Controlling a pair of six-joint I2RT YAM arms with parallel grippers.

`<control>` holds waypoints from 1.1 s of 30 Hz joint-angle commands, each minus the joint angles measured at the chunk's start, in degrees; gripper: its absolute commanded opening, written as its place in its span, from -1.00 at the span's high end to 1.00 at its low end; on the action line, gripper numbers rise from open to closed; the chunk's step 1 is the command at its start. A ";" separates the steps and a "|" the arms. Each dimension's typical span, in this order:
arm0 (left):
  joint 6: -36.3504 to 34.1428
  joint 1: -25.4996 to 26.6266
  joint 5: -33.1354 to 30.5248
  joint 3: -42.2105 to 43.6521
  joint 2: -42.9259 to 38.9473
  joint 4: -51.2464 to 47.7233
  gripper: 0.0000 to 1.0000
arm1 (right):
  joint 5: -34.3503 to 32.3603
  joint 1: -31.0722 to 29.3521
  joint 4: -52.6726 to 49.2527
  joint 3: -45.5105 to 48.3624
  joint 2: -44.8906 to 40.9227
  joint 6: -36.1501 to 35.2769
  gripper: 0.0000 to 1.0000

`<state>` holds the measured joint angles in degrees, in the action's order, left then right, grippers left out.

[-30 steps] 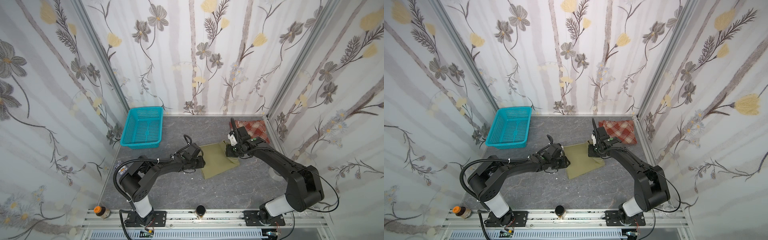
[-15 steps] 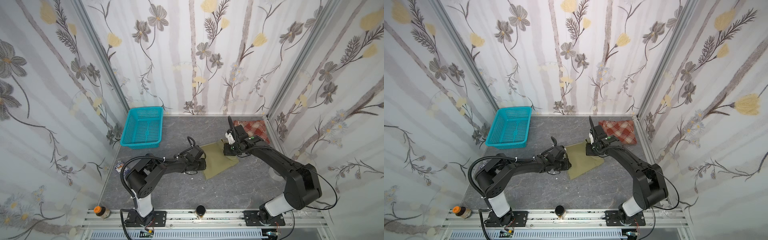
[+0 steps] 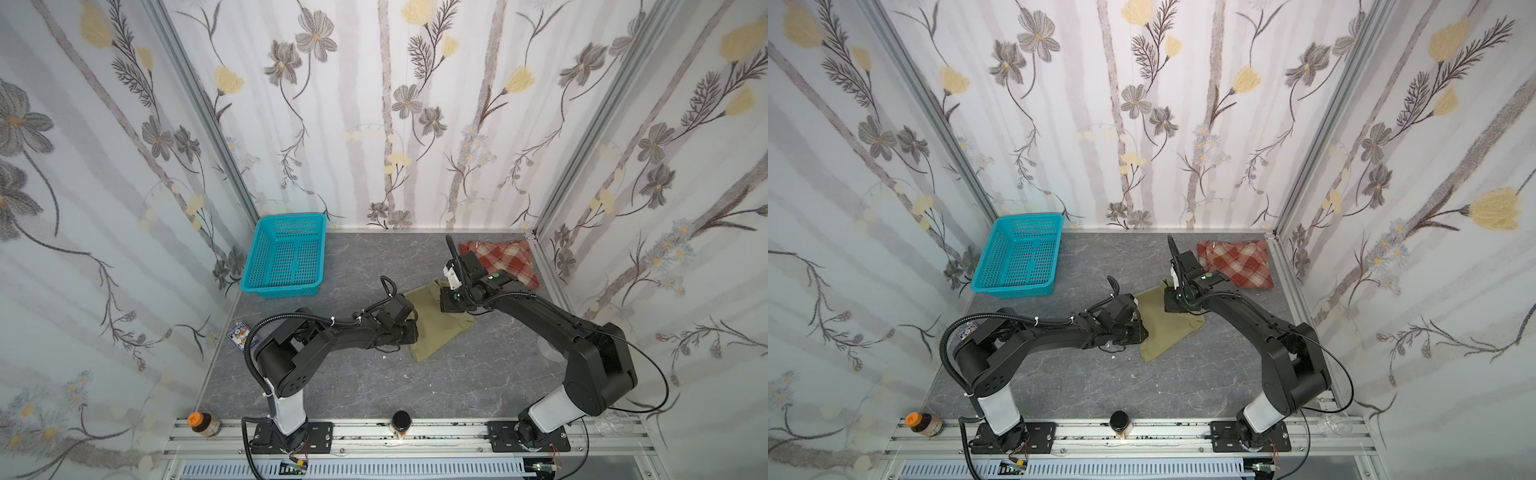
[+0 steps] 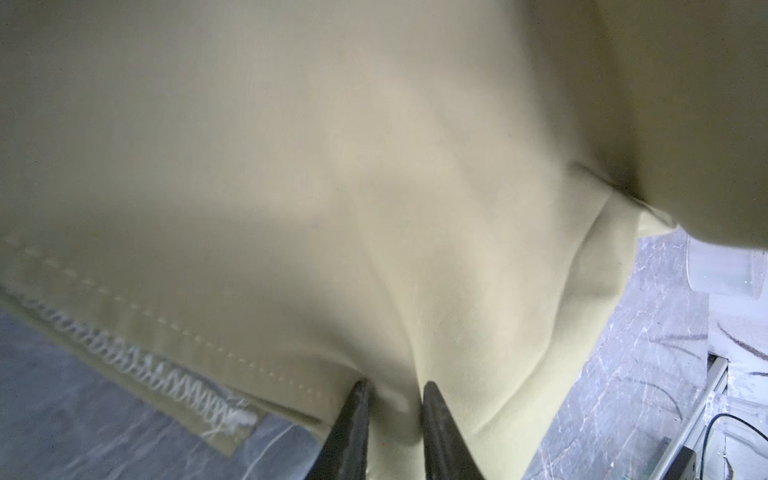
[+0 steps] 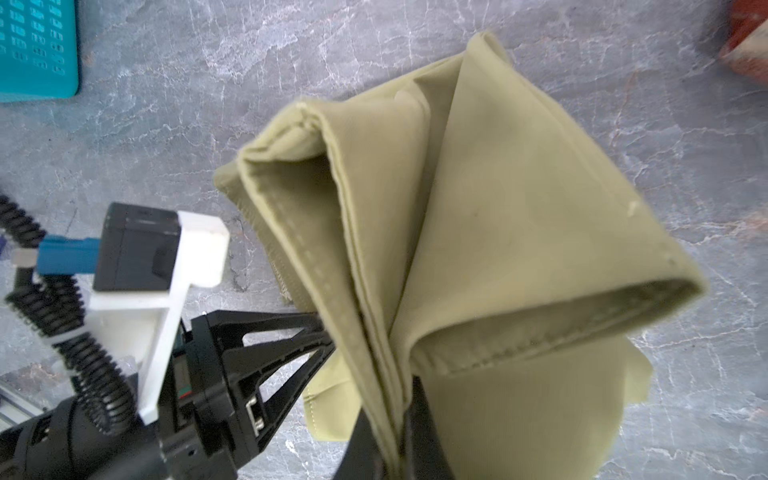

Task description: Fold and stack the skirts

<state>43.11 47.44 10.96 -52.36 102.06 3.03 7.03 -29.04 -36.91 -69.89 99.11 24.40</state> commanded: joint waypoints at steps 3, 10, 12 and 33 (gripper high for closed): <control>1.01 -0.68 0.30 -0.08 -3.40 -0.92 0.40 | -3.48 0.78 -2.24 -2.32 -0.05 -2.29 1.00; 1.37 -0.25 1.22 -2.02 -0.16 -0.83 0.38 | -6.31 1.56 -4.51 -5.37 -0.58 -3.83 1.00; 1.18 0.01 1.08 -2.37 1.22 -0.74 0.39 | -6.75 1.55 -5.42 -6.24 -0.23 -4.24 1.00; 3.14 2.65 -0.09 -5.30 6.75 1.28 0.42 | -2.63 -1.53 -3.54 -5.58 -1.49 1.16 1.00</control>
<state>45.25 49.98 12.19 -57.52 108.38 5.96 2.31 -30.13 -43.46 -76.31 98.04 23.57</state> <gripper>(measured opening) 0.289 0.067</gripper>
